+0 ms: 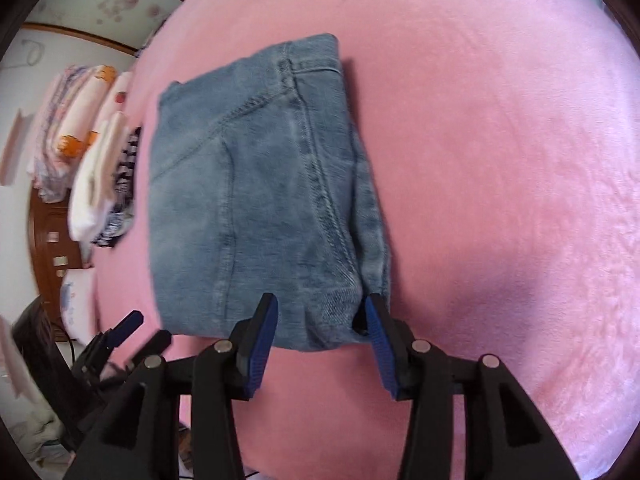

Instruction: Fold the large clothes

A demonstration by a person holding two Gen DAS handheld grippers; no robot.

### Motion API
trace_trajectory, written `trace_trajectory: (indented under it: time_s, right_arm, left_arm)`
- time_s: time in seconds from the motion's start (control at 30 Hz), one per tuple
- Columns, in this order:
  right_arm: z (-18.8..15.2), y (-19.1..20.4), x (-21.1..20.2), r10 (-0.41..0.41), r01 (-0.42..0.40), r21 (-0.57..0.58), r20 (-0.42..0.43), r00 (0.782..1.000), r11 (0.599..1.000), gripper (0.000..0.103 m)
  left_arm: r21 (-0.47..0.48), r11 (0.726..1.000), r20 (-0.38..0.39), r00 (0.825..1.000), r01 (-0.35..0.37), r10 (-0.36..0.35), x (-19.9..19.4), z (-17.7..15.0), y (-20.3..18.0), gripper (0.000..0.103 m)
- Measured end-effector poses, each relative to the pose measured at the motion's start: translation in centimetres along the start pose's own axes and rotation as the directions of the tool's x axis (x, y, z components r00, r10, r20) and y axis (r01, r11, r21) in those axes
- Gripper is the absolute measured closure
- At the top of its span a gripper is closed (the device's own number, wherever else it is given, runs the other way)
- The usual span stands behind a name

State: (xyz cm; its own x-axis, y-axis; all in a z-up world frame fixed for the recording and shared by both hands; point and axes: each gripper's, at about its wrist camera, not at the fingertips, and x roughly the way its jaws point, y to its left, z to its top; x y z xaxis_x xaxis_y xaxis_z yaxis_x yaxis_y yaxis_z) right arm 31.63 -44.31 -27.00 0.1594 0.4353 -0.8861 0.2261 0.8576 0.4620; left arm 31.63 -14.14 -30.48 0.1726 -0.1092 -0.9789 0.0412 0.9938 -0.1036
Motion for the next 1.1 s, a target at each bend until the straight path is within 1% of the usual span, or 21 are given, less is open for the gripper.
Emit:
trace_trajectory:
  time_s: [0.07, 0.1, 0.13, 0.17, 0.23, 0.33, 0.4, 0.43, 0.53, 0.57, 0.6, 0.63, 0.67, 0.73, 0.77, 0.83, 0.9, 0.97, 1.0, 1.03, 1.1]
  right_arm:
    - [-0.3, 0.1, 0.2, -0.026, 0.026, 0.007, 0.008, 1.0, 1.0, 0.058]
    - [-0.3, 0.1, 0.3, -0.038, 0.038, 0.011, 0.007, 0.999, 0.999, 0.061]
    - [-0.4, 0.2, 0.4, -0.054, 0.054, 0.015, 0.007, 0.999, 0.998, 0.068]
    - [-0.5, 0.3, 0.5, -0.077, 0.077, 0.009, 0.009, 0.997, 0.997, 0.084]
    - [-0.6, 0.2, 0.6, -0.083, 0.083, 0.013, 0.011, 0.996, 0.996, 0.086]
    - [-1.4, 0.4, 0.4, -0.043, 0.043, 0.023, 0.016, 0.999, 0.999, 0.088]
    - [-1.9, 0.8, 0.5, -0.056, 0.056, 0.008, 0.02, 0.998, 0.998, 0.089]
    - [-2.2, 1.1, 0.7, -0.07, 0.07, -0.001, 0.023, 0.997, 0.998, 0.089]
    - [-2.9, 1.5, 1.6, -0.14, 0.141, -0.026, 0.048, 0.989, 0.99, 0.09]
    - [-3.0, 1.5, 1.9, -0.166, 0.168, -0.033, 0.065, 0.984, 0.985, 0.09]
    - [-3.2, 1.3, 2.2, -0.177, 0.179, -0.023, 0.075, 0.981, 0.984, 0.091]
    - [-3.2, 1.0, 2.5, -0.179, 0.18, -0.001, 0.081, 0.98, 0.984, 0.091]
    - [-3.2, 0.6, 2.9, -0.179, 0.177, 0.025, 0.088, 0.98, 0.984, 0.091]
    - [-3.3, 0.5, 3.6, -0.207, 0.204, 0.043, 0.098, 0.973, 0.978, 0.091]
    - [-3.3, 0.6, 4.0, -0.239, 0.237, 0.033, 0.108, 0.965, 0.971, 0.091]
    - [-3.5, 1.0, 4.5, -0.273, 0.273, 0.015, 0.123, 0.954, 0.962, 0.091]
    - [-3.7, 1.4, 4.1, -0.274, 0.277, 0.001, 0.142, 0.951, 0.961, 0.09]
    - [-4.1, 1.3, 2.9, -0.248, 0.249, 0.015, 0.171, 0.953, 0.968, 0.09]
    - [-4.5, 1.3, 2.0, -0.239, 0.24, 0.021, 0.193, 0.952, 0.971, 0.089]
    - [-4.7, 1.4, 1.3, -0.235, 0.235, 0.024, 0.212, 0.948, 0.972, 0.089]
    - [-5.3, 2.4, -0.5, -0.243, 0.248, 0.016, 0.263, 0.934, 0.969, 0.088]
  left_arm:
    - [-0.109, 0.99, -0.04, 0.995, 0.09, -0.095, 1.2, 0.4, 2.3, 0.031]
    - [-0.159, 0.978, -0.048, 0.989, 0.131, -0.141, 1.6, 0.2, 3.2, 0.034]
    - [-0.2, 0.965, -0.055, 0.981, 0.172, -0.186, 1.9, 0.1, 3.9, 0.037]
    - [-0.224, 0.957, -0.048, 0.979, 0.185, -0.2, 2.0, -0.1, 4.4, 0.04]
    - [-0.255, 0.945, -0.041, 0.975, 0.203, -0.22, 2.1, -0.2, 5.5, 0.045]
    - [-0.302, 0.932, -0.044, 0.974, 0.201, -0.224, 2.5, -0.4, 6.8, 0.05]
    - [-0.323, 0.923, -0.054, 0.97, 0.209, -0.238, 2.8, -0.5, 7.8, 0.051]
    - [-0.329, 0.919, -0.059, 0.967, 0.215, -0.247, 3.5, 0.3, 8.8, 0.051]
    - [-0.389, 0.88, -0.079, 0.942, 0.273, -0.327, 4.7, 0.3, 10.2, 0.051]
    - [-0.391, 0.875, -0.085, 0.936, 0.285, -0.342, 4.7, 0.7, 10.3, 0.051]
    - [-0.383, 0.878, -0.09, 0.934, 0.287, -0.345, 4.9, 1.1, 10.3, 0.051]
    - [-0.361, 0.888, -0.094, 0.937, 0.284, -0.337, 4.9, 1.3, 10.1, 0.051]
    - [-0.339, 0.899, -0.092, 0.942, 0.276, -0.323, 4.9, 1.4, 10.0, 0.051]
    - [-0.304, 0.916, -0.088, 0.95, 0.26, -0.299, 4.7, 1.3, 9.5, 0.05]
    - [-0.299, 0.919, -0.087, 0.951, 0.257, -0.295, 4.6, 1.4, 9.5, 0.05]
    - [-0.307, 0.914, -0.083, 0.949, 0.266, -0.304, 4.4, 1.5, 9.8, 0.05]
    - [-0.295, 0.914, -0.062, 0.949, 0.277, -0.308, 3.5, 1.4, 9.8, 0.051]
    - [-0.27, 0.924, -0.039, 0.955, 0.272, -0.293, 1.9, 0.8, 9.9, 0.055]
    - [-0.24, 0.936, -0.031, 0.962, 0.256, -0.271, 1.0, 0.8, 9.8, 0.063]
    - [-0.204, 0.952, -0.01, 0.971, 0.23, -0.237, -0.1, 0.8, 9.6, 0.074]
    - [-0.135, 0.972, 0.038, 0.981, 0.193, -0.19, -2.3, 1.1, 9.3, 0.082]
